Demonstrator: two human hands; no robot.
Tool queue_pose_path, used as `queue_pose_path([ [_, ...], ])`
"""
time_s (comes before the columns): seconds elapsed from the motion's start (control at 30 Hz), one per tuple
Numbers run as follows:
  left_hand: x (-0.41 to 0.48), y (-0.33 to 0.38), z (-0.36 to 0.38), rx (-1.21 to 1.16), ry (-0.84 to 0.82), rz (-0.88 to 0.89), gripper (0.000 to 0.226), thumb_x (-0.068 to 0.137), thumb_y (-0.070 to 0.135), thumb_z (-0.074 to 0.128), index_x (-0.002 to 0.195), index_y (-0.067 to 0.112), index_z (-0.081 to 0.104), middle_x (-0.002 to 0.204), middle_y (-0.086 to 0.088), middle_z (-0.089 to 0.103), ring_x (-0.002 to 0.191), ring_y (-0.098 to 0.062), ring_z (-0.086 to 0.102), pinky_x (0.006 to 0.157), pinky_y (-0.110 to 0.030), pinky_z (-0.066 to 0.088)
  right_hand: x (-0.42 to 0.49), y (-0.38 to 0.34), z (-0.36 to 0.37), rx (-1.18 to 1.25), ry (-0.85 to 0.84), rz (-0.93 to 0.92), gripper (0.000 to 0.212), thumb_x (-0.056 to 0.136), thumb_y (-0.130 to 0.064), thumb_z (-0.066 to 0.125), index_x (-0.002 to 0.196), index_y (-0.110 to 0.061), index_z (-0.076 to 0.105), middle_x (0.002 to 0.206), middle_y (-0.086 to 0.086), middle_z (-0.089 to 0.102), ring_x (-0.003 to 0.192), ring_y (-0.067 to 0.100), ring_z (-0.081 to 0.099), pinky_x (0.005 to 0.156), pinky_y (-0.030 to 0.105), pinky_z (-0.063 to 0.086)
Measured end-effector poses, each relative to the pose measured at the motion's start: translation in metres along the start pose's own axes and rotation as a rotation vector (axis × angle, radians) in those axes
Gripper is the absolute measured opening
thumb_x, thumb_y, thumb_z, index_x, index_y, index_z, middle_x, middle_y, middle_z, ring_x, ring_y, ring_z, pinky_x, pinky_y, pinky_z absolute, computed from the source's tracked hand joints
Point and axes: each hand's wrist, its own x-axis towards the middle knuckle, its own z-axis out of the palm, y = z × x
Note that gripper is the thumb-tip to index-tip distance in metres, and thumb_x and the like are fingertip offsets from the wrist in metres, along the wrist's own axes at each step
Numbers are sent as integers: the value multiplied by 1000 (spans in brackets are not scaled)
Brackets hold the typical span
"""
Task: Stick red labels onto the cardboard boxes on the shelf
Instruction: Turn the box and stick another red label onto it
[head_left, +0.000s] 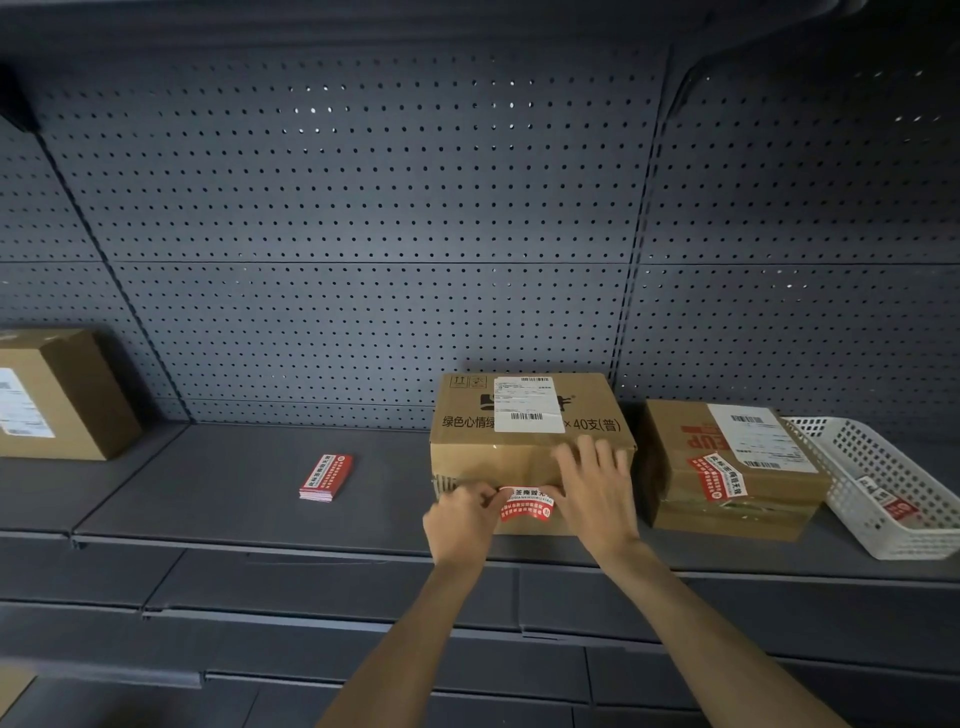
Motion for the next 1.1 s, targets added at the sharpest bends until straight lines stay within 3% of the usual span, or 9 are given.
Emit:
queue_pose_path([
  [0.1, 4, 0, -4, 5, -16, -9, 37, 82, 68, 64, 78, 32, 75, 68, 10, 70, 64, -17, 66, 60, -26, 52, 4, 6, 0, 11, -56, 10, 76, 69, -52, 83, 131, -20, 51, 132, 12, 53, 121, 31, 50, 97, 46, 41],
  [0.17, 5, -1, -7, 20, -28, -12, 38, 82, 67, 64, 78, 32, 76, 68, 9, 70, 64, -17, 66, 60, -25, 50, 5, 11, 0, 39, -82, 17, 84, 68, -55, 82, 138, -21, 48, 139, 12, 49, 130, 30, 45, 106, 47, 38],
  [0.4, 9, 1, -15, 131, -41, 25, 46, 82, 72, 60, 76, 29, 75, 65, 7, 68, 63, -19, 65, 55, -24, 39, 7, 15, 1, 50, -134, 31, 85, 68, -57, 83, 138, -24, 48, 132, 9, 53, 122, 27, 49, 105, 46, 40],
  [0.57, 10, -12, -20, 168, 50, 106, 53, 77, 66, 72, 56, 22, 51, 52, 8, 53, 50, -16, 55, 47, -22, 35, 6, 16, 1, 63, -158, 26, 84, 69, -55, 83, 139, -24, 48, 133, 9, 53, 123, 28, 48, 105, 47, 41],
  [0.63, 11, -16, -22, 135, 231, 290, 45, 81, 56, 74, 65, 21, 50, 62, 6, 54, 57, -16, 54, 50, -26, 37, 3, 16, 0, 86, -161, 14, 83, 73, -52, 81, 142, -24, 46, 138, 9, 51, 129, 27, 45, 110, 47, 38],
  [0.73, 20, -10, -26, 180, 391, 514, 41, 93, 56, 59, 92, 15, 55, 95, -1, 59, 93, -23, 61, 85, -37, 47, 0, 15, -1, 127, -138, 6, 77, 77, -50, 76, 142, -24, 45, 140, 7, 48, 134, 26, 39, 115, 47, 32],
  [0.83, 33, 7, -29, 247, 278, 612, 76, 88, 71, 52, 132, 8, 51, 139, -8, 49, 140, -28, 42, 115, -52, 31, 2, 11, -3, 149, -134, 24, 76, 79, -64, 66, 139, -21, 48, 143, 6, 47, 138, 24, 39, 118, 47, 26],
  [0.97, 43, 11, -25, 421, 49, 575, 112, 71, 87, 54, 151, 12, 30, 149, -8, 42, 143, -27, 35, 118, -56, 22, 9, 0, -2, 142, -157, 96, 87, 67, -74, 71, 130, -16, 53, 146, 6, 50, 143, 25, 38, 118, 52, 24],
  [1.1, 46, 6, -21, 422, 46, 576, 105, 64, 70, 77, 146, 17, 38, 145, -4, 46, 135, -24, 44, 113, -50, 33, 8, -4, 2, 118, -168, 119, 88, 61, -61, 84, 129, -14, 54, 144, 8, 54, 140, 27, 42, 117, 54, 27],
])
